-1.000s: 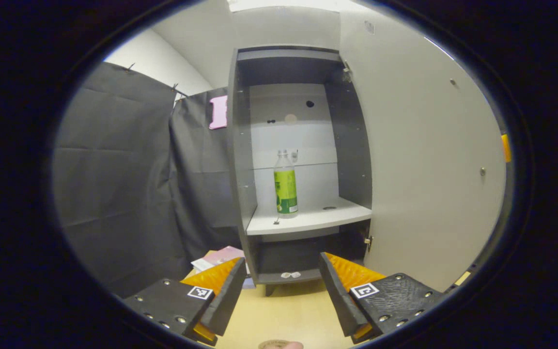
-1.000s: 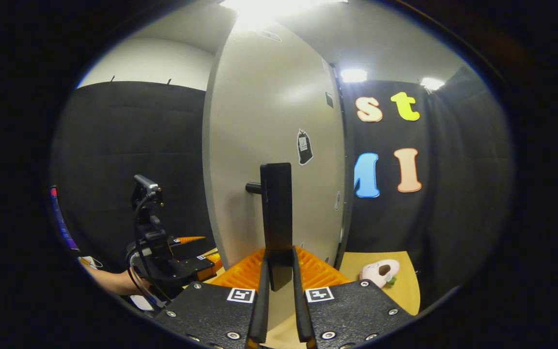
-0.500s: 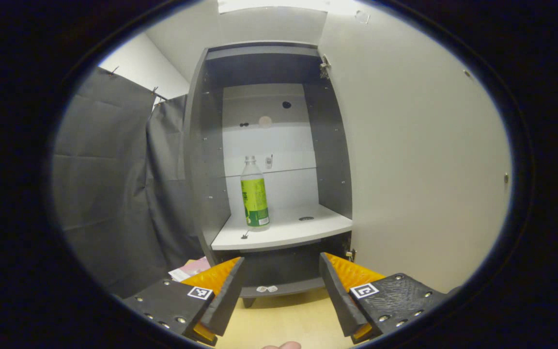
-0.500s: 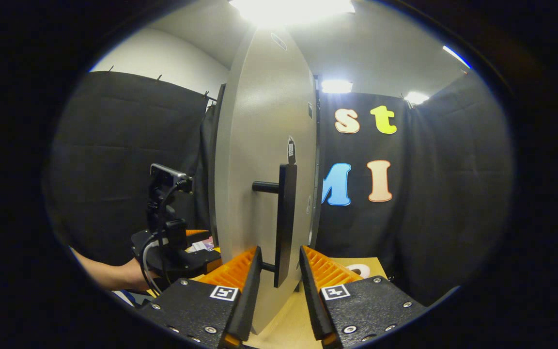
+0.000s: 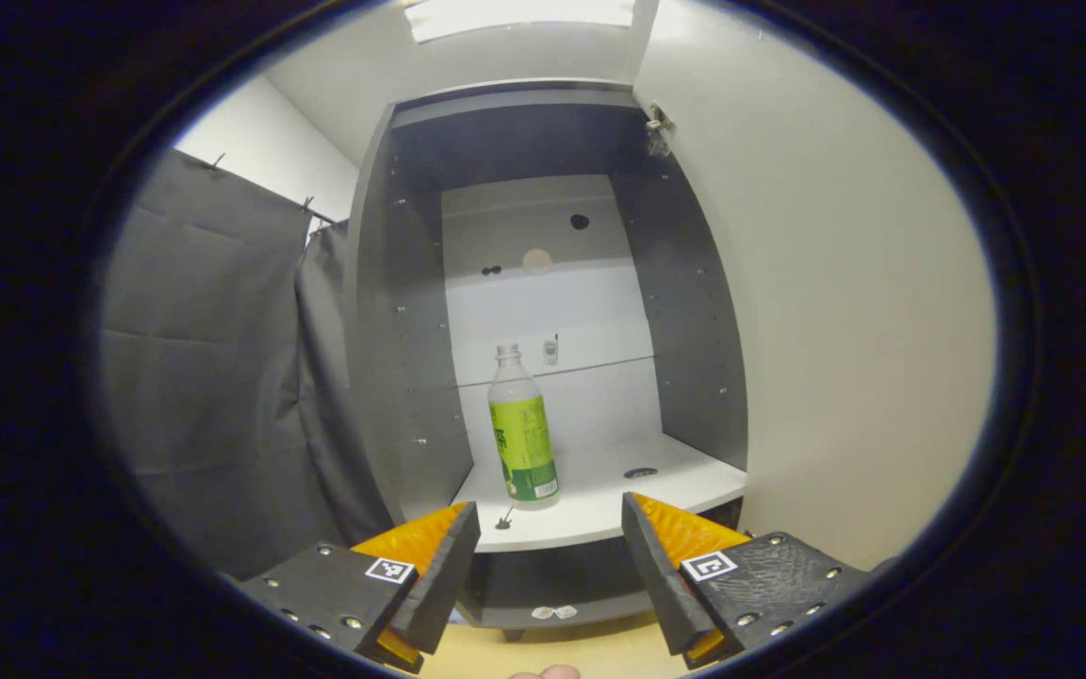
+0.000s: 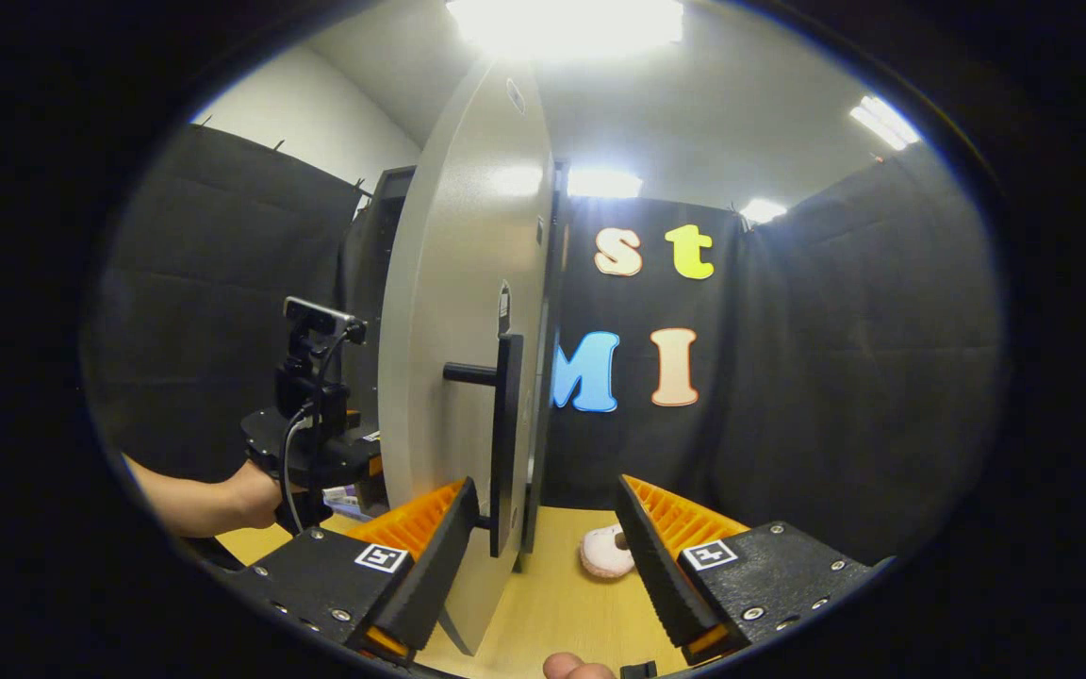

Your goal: Open the cabinet door with the right hand, grasp the bottle in the cabinet with the left hand and place it on the coaster, then close the cabinet door with the right hand.

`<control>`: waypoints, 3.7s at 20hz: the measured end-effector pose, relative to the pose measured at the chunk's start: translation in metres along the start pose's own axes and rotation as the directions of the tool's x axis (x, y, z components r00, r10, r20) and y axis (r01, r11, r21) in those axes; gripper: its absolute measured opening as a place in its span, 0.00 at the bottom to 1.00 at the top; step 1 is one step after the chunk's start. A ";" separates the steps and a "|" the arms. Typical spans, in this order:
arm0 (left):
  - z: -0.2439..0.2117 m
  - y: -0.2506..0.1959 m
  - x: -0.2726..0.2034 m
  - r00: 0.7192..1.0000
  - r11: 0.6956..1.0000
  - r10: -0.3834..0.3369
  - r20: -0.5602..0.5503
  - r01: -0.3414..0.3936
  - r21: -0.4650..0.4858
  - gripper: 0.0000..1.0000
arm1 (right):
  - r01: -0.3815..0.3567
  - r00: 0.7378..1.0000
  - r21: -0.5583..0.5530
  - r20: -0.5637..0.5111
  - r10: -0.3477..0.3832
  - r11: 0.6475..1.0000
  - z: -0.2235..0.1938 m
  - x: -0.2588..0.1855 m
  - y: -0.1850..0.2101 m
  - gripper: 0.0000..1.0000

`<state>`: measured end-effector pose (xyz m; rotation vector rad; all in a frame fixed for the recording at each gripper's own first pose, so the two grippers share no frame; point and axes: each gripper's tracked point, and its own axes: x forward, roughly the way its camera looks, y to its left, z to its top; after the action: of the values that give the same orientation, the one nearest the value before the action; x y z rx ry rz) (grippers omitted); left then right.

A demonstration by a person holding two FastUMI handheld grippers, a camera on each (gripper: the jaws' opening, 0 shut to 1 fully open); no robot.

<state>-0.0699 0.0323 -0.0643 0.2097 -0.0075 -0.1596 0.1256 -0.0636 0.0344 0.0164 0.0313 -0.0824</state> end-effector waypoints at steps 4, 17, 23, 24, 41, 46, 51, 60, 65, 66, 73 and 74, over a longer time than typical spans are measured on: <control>0.000 0.006 0.008 1.000 1.000 0.018 0.001 -0.018 0.019 0.87 | 0.037 0.999 0.128 0.035 -0.041 0.991 0.005 0.000 -0.032 0.91; -0.001 0.020 0.086 0.994 0.994 0.107 -0.005 -0.107 -0.021 0.86 | 0.373 0.924 0.152 -0.157 -0.350 0.915 -0.104 0.001 -0.168 0.96; -0.018 0.038 0.130 0.988 0.987 0.153 -0.023 -0.154 -0.048 0.86 | 0.327 0.909 0.031 -0.285 -0.305 0.945 -0.157 0.033 -0.167 0.95; -0.026 0.040 0.134 0.987 0.986 0.155 -0.040 -0.157 -0.051 0.87 | 0.314 0.908 0.028 -0.302 -0.292 0.949 -0.162 0.039 -0.165 0.96; 0.037 0.041 -0.063 0.993 0.997 0.080 0.083 -0.080 -0.002 0.72 | 0.305 0.925 0.066 -0.256 -0.279 0.950 -0.159 0.091 -0.145 0.95; 0.021 0.068 -0.188 0.979 0.987 0.158 0.130 -0.160 0.007 0.72 | 0.375 0.902 0.044 -0.246 -0.354 0.926 -0.149 0.080 -0.144 0.95; -0.049 0.038 -0.252 0.992 0.997 0.078 0.095 -0.080 0.022 0.68 | 0.424 0.850 0.045 -0.366 -0.380 0.905 -0.170 0.063 -0.133 0.95; -0.175 0.038 -0.305 0.977 0.977 0.213 0.003 -0.212 -0.036 0.68 | 0.388 0.873 0.021 -0.329 -0.360 0.921 -0.169 0.073 -0.130 0.95; -0.276 0.042 -0.321 0.947 0.946 0.321 -0.029 -0.321 -0.029 0.68 | 0.324 0.879 -0.109 -0.332 -0.342 0.940 -0.208 0.048 -0.152 0.94; -0.288 0.035 -0.322 0.950 0.949 0.313 -0.020 -0.314 -0.033 0.68 | 0.304 0.877 -0.123 -0.351 -0.328 0.945 -0.220 0.043 -0.151 0.94; -0.338 0.010 -0.336 0.948 0.948 0.314 -0.045 -0.316 -0.038 0.69 | 0.126 0.878 -0.184 -0.436 -0.196 0.975 -0.264 0.017 -0.119 0.95; -0.336 0.013 -0.336 0.947 0.946 0.321 -0.030 -0.322 -0.046 0.72 | 0.106 0.880 -0.183 -0.440 -0.177 0.978 -0.265 0.017 -0.115 0.96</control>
<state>-0.3915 0.1675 -0.3872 0.1578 -0.0157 0.1683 0.1246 -0.1745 -0.2325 -0.1223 0.5108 -0.2225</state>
